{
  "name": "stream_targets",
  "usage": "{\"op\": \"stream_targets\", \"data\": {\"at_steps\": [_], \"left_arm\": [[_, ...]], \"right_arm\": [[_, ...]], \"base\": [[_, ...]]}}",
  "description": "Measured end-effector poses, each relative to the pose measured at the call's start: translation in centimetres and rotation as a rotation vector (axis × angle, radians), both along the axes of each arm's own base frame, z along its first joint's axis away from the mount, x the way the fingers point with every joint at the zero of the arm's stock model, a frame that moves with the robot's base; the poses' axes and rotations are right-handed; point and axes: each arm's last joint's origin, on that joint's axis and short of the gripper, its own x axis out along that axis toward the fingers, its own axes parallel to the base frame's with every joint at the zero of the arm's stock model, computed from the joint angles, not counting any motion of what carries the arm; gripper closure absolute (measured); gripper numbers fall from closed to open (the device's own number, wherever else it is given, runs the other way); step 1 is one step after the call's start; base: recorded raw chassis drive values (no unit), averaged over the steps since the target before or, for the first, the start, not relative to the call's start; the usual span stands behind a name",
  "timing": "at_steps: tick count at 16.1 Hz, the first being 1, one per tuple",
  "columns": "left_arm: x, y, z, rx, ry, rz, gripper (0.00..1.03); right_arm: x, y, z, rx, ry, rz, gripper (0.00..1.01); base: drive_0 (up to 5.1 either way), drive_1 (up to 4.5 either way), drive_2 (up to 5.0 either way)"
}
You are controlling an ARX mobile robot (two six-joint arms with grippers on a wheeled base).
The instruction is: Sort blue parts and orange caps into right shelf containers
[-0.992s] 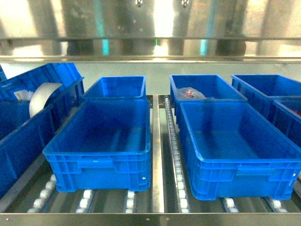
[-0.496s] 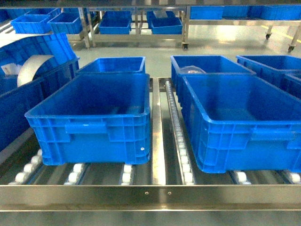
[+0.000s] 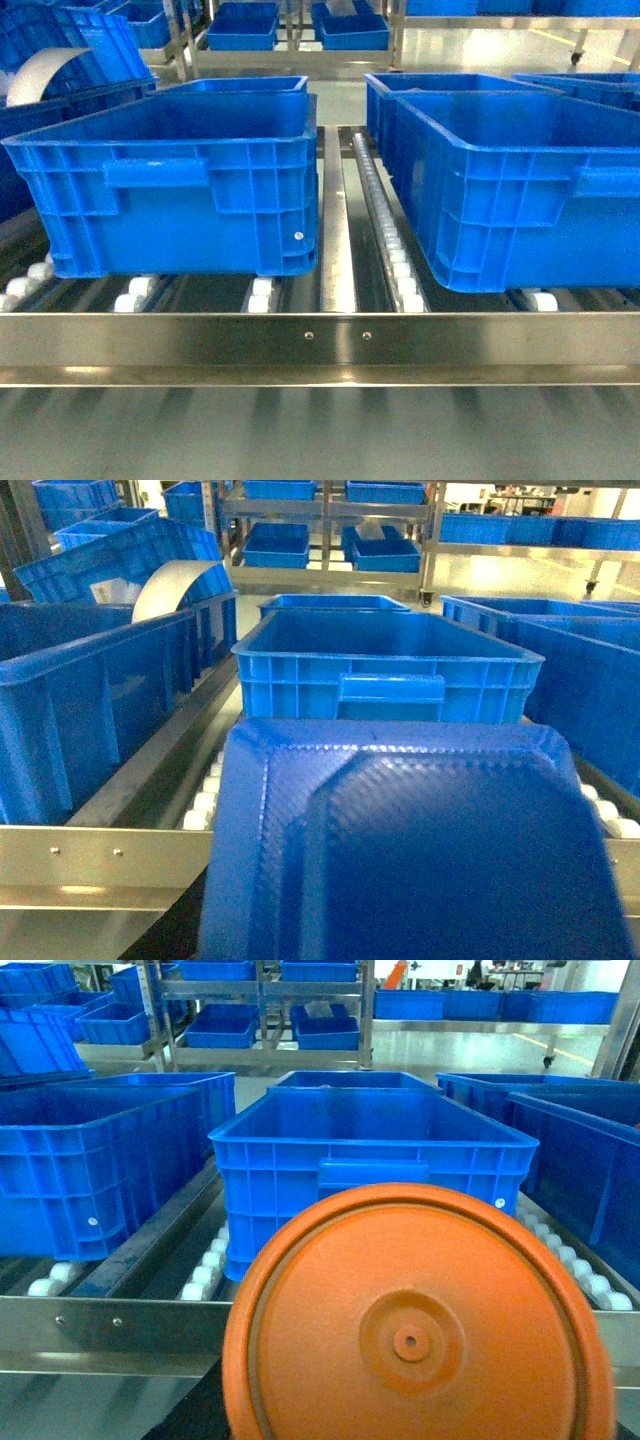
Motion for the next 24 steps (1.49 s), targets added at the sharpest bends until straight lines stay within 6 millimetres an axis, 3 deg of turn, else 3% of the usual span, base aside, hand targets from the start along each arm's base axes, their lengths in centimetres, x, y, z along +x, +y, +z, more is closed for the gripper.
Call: {"op": "stream_targets", "data": {"at_steps": [14, 24], "left_arm": [[0.0, 0.0, 0.01, 0.0, -0.001, 0.001, 0.6], [0.0, 0.0, 0.03, 0.0, -0.003, 0.001, 0.6]], "right_arm": [[0.0, 0.0, 0.01, 0.0, -0.002, 0.0, 0.57], [0.0, 0.0, 0.03, 0.0, -0.003, 0.001, 0.57]], "base": [[0.0, 0.0, 0.0], [0.0, 4.29, -4.4]]}}
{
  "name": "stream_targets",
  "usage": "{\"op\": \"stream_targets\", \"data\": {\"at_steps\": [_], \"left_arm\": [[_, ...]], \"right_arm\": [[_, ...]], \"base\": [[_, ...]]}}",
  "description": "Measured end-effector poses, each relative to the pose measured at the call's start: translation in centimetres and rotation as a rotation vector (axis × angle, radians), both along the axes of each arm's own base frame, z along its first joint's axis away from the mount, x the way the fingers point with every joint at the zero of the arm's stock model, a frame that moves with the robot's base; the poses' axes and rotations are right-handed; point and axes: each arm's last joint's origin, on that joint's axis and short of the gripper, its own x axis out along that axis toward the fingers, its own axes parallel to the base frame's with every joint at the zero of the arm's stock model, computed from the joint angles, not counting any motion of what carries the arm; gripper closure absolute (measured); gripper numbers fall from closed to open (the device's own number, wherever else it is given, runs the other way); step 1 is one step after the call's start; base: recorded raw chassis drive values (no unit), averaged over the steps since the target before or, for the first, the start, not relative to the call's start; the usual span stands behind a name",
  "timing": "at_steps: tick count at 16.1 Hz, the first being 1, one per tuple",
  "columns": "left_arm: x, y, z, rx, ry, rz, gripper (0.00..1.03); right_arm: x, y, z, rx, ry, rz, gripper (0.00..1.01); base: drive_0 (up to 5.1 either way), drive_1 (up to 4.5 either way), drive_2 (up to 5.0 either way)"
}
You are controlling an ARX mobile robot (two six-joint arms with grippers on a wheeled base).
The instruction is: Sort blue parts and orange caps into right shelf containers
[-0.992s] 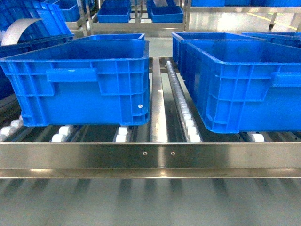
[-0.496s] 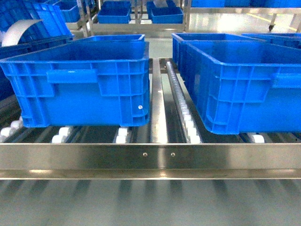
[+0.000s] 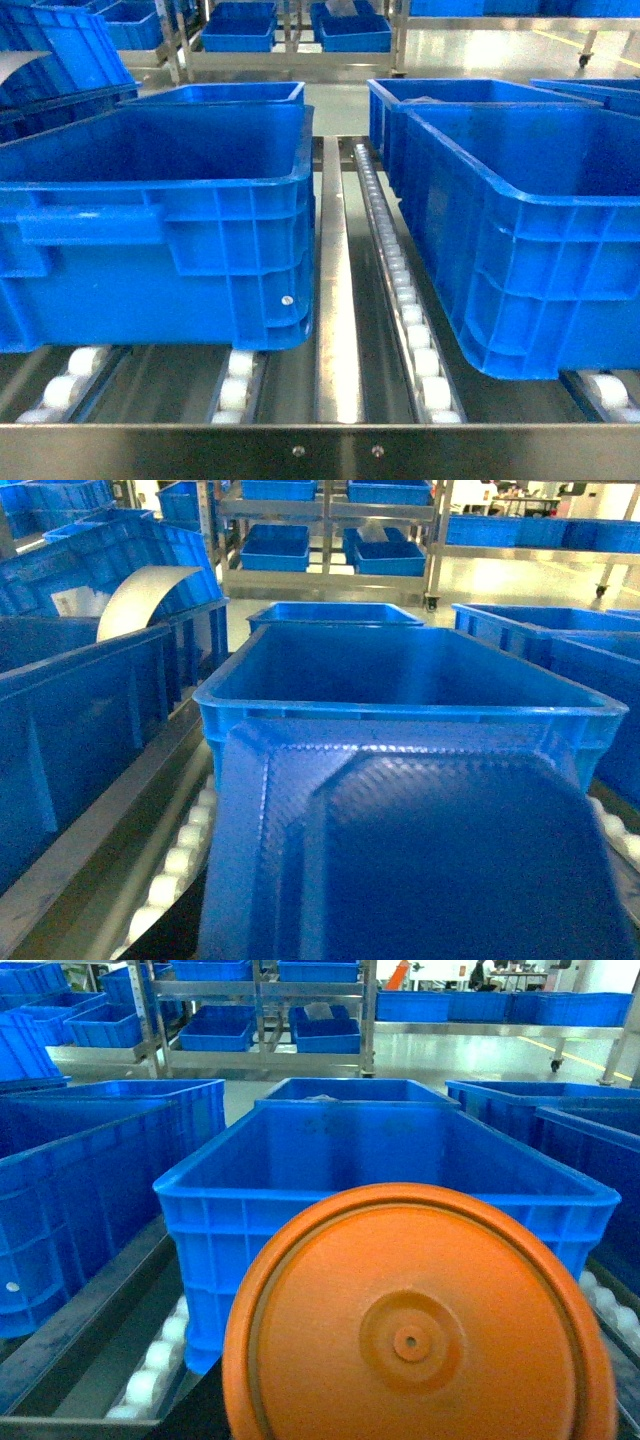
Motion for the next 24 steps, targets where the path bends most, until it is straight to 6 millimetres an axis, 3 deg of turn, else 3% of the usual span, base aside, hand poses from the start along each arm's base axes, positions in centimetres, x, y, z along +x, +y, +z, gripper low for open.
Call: {"op": "stream_targets", "data": {"at_steps": [5, 24], "left_arm": [[0.0, 0.0, -0.02, 0.0, 0.002, -0.001, 0.6], [0.0, 0.0, -0.01, 0.0, 0.001, 0.0, 0.6]], "right_arm": [[0.0, 0.0, -0.01, 0.0, 0.002, 0.0, 0.57], [0.0, 0.0, -0.01, 0.0, 0.002, 0.0, 0.57]], "base": [[0.1, 4.4, -4.3], [0.0, 0.0, 0.0]]}}
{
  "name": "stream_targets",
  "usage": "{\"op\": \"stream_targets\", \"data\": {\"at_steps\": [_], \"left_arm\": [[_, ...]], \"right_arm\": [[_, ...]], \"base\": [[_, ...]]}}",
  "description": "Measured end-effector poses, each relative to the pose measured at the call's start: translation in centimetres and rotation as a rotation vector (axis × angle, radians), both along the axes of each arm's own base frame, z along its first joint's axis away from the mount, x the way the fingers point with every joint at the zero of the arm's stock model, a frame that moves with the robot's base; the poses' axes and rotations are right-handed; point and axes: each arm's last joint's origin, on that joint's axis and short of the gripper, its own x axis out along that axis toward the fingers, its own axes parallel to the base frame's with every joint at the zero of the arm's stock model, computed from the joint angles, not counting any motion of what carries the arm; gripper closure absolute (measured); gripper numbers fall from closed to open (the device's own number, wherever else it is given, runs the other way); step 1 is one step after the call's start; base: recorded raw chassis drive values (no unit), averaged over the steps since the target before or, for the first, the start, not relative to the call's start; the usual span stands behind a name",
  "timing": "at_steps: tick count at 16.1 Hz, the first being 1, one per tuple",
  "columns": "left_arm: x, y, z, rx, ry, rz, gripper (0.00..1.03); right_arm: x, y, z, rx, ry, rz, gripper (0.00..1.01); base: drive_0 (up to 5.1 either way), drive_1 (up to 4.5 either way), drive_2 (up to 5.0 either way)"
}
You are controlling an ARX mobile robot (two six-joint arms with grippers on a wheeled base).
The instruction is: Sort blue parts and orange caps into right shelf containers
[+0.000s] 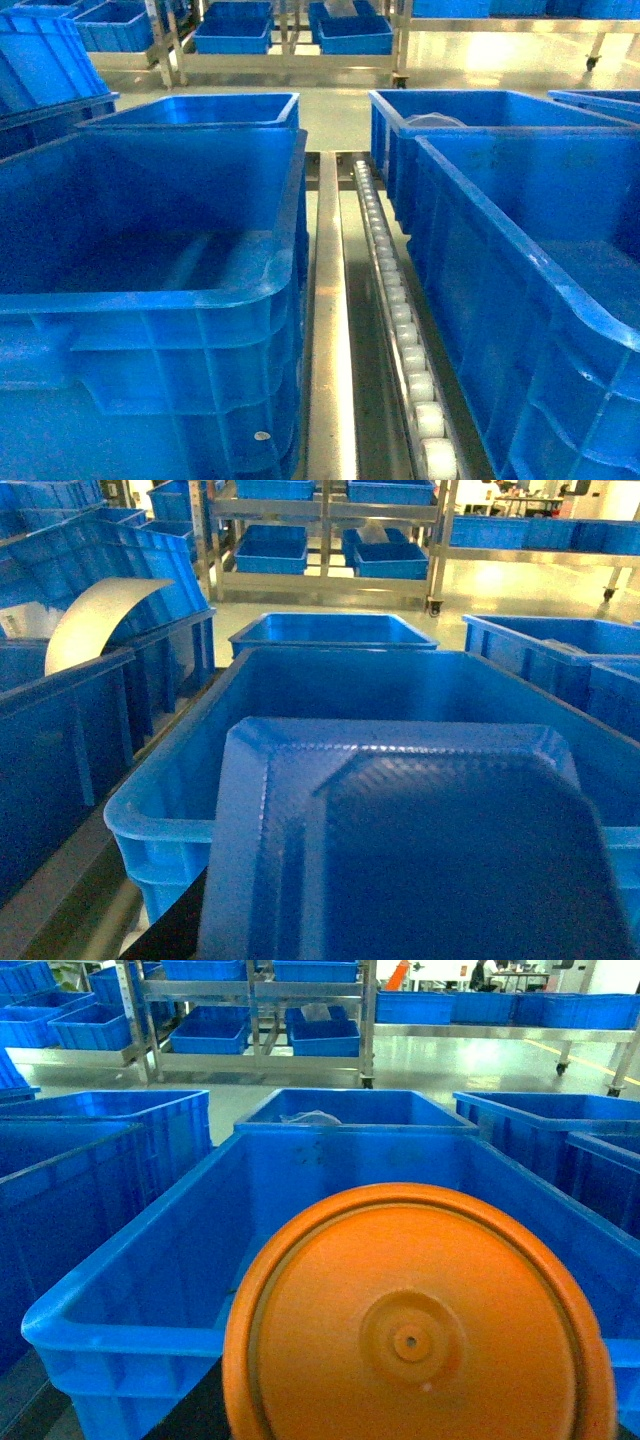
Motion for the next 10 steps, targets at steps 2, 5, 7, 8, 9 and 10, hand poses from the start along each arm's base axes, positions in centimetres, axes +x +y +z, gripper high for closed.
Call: {"op": "stream_targets", "data": {"at_steps": [2, 5, 7, 8, 9, 10], "left_arm": [[0.0, 0.0, 0.0, 0.0, 0.0, 0.0, 0.6], [0.0, 0.0, 0.0, 0.0, 0.0, 0.0, 0.6], [0.0, 0.0, 0.0, 0.0, 0.0, 0.0, 0.6], [0.0, 0.0, 0.0, 0.0, 0.0, 0.0, 0.6], [0.0, 0.0, 0.0, 0.0, 0.0, 0.0, 0.6], [0.0, 0.0, 0.0, 0.0, 0.0, 0.0, 0.6]], "right_arm": [[0.0, 0.0, 0.0, 0.0, 0.0, 0.0, 0.57], [0.0, 0.0, 0.0, 0.0, 0.0, 0.0, 0.57], [0.0, 0.0, 0.0, 0.0, 0.0, 0.0, 0.57], [0.0, 0.0, 0.0, 0.0, 0.0, 0.0, 0.57], [0.0, 0.0, 0.0, 0.0, 0.0, 0.0, 0.57], [0.0, 0.0, 0.0, 0.0, 0.0, 0.0, 0.57]], "base": [[0.0, 0.0, 0.0], [0.0, 0.0, 0.0], [0.0, 0.0, 0.0], [0.0, 0.0, 0.0], [0.0, 0.0, 0.0], [0.0, 0.0, 0.0]]}}
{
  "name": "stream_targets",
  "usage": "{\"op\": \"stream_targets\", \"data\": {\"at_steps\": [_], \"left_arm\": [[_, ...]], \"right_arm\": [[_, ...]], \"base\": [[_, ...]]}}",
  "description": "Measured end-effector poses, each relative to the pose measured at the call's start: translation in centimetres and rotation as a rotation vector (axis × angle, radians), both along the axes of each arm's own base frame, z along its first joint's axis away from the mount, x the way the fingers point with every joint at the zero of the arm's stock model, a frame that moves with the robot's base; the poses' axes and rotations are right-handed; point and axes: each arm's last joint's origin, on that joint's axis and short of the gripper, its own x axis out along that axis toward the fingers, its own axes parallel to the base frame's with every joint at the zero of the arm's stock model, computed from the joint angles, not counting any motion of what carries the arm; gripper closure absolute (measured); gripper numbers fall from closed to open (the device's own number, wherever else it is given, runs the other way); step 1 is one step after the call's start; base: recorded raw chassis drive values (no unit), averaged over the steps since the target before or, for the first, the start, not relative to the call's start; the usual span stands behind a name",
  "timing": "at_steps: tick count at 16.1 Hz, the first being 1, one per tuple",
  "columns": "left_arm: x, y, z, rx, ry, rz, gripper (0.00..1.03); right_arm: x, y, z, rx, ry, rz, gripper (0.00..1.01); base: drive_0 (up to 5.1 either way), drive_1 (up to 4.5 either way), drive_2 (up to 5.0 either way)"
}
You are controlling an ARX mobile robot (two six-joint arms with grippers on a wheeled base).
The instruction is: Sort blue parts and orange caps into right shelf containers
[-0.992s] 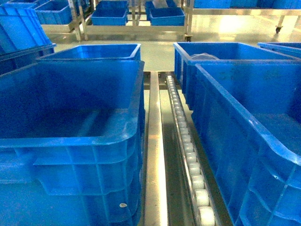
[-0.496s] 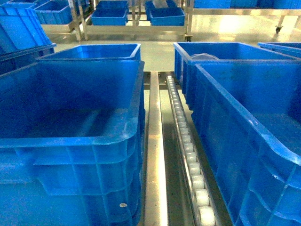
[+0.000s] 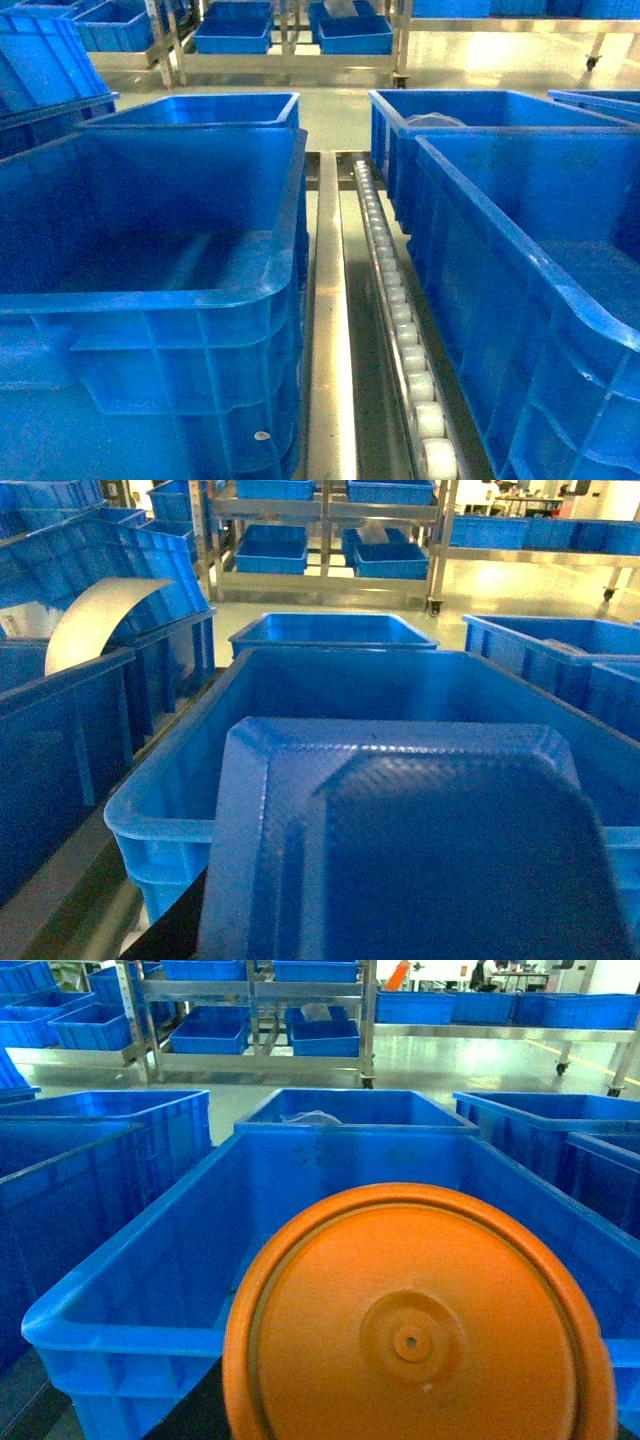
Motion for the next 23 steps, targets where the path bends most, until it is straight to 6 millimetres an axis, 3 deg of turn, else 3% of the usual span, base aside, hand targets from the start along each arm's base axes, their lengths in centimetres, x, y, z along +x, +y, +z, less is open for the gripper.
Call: {"op": "stream_targets", "data": {"at_steps": [9, 11, 13, 15, 16, 17, 19, 20, 21, 23], "left_arm": [[0.0, 0.0, 0.0, 0.0, 0.0, 0.0, 0.6], [0.3, -0.6, 1.0, -0.018, -0.096, -0.047, 0.6], [1.8, -1.7, 1.5, -0.023, -0.091, -0.107, 0.6], [5.2, -2.1, 4.6, -0.026, -0.177, -0.132, 0.6], [8.4, -2.5, 7.0, -0.022, -0.238, -0.136, 0.6], [11.4, -3.0, 7.9, -0.02, -0.238, -0.135, 0.6], [18.0, -3.5, 6.1, -0.031, -0.077, -0.108, 0.6], [19.8, -3.6, 4.6, -0.041, 0.004, -0.1, 0.51], [20.0, -3.6, 4.0, -0.045, 0.027, -0.097, 0.38], [18.6, -3.4, 5.8, -0.064, -0.067, -0.068, 0.1]], "right_arm": [[0.0, 0.0, 0.0, 0.0, -0.001, 0.0, 0.57], [-0.1, 0.5, 1.7, -0.068, -0.171, 0.053, 0.57], [0.8, 1.2, 2.1, -0.105, -0.152, 0.11, 0.57], [3.2, 1.0, 5.4, -0.112, -0.207, 0.105, 0.57], [5.5, 0.8, 7.0, -0.113, -0.221, 0.089, 0.57], [7.9, 0.8, 7.6, -0.114, -0.204, 0.079, 0.57], [13.7, 0.5, 7.3, -0.109, -0.113, 0.056, 0.57], [16.0, 0.5, 6.5, -0.107, -0.078, 0.042, 0.55], [17.3, 0.3, 5.5, -0.101, -0.05, 0.018, 0.42], [17.4, 0.0, 4.7, -0.101, -0.018, -0.031, 0.12]], "base": [[0.0, 0.0, 0.0], [0.0, 0.0, 0.0], [0.0, 0.0, 0.0], [0.0, 0.0, 0.0], [0.0, 0.0, 0.0], [0.0, 0.0, 0.0], [0.0, 0.0, 0.0], [0.0, 0.0, 0.0], [0.0, 0.0, 0.0], [0.0, 0.0, 0.0]]}}
